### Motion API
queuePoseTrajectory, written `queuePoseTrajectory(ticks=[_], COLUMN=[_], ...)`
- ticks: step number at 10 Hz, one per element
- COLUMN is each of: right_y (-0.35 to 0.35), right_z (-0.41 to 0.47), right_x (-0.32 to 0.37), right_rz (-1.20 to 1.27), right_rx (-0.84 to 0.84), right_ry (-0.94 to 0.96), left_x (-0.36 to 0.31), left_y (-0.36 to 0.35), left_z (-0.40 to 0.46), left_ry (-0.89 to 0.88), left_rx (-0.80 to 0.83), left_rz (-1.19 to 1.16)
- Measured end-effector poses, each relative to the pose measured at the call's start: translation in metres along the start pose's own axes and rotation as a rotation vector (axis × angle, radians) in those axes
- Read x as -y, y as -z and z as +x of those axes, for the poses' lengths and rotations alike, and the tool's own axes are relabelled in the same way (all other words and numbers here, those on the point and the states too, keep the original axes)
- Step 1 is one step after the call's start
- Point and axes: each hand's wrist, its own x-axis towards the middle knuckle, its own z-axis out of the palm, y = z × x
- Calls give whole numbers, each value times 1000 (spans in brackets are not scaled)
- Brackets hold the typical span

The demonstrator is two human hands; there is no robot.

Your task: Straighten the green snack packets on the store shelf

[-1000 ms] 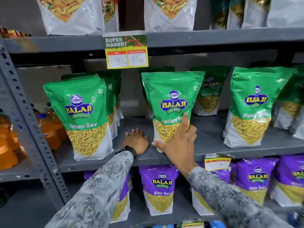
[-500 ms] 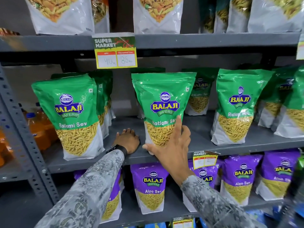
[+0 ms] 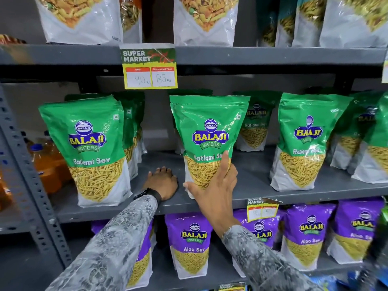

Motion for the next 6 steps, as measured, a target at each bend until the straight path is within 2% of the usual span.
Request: queuePoseTrajectory(ticks=[4,6], right_y=[-6,0], right_z=[3,3], right_x=[-6,-3], right_rz=[-53,-73], right_rx=[-15,5], right_ry=[19,15], left_x=[-2,-3], left_y=[3,9], left_z=[-4,-7], left_ry=[-11,-1], left_rx=[35,-3], left_rz=[-1,-115])
